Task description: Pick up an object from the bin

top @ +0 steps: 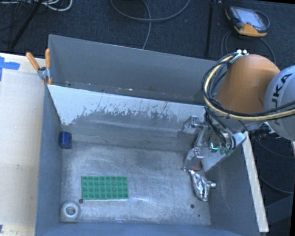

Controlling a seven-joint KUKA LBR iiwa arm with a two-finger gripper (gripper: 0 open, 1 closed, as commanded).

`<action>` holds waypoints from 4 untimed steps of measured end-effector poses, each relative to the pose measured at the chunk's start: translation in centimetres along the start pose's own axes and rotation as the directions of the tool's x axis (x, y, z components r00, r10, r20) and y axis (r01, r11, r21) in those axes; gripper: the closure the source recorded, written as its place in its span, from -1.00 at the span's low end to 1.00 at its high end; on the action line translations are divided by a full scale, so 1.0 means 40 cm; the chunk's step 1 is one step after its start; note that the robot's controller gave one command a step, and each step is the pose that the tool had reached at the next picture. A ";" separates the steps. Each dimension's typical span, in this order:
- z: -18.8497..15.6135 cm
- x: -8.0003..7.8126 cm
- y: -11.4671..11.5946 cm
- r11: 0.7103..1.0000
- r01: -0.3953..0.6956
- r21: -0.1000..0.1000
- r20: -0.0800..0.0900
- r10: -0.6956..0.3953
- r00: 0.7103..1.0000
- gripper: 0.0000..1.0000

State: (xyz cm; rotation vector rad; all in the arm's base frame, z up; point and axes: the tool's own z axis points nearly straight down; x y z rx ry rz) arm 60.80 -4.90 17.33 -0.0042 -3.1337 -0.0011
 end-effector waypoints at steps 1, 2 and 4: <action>0.142 0.076 -0.222 0.996 -0.084 0.002 0.001 0.084 0.996 -1.00; 0.247 0.077 -0.208 0.957 -0.288 -0.018 0.021 0.288 0.957 -1.00; -0.264 0.116 -0.257 0.994 -0.110 0.001 0.018 0.110 0.994 1.00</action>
Offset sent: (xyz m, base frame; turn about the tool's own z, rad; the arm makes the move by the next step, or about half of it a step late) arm -0.0285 -0.0843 -0.0529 0.0752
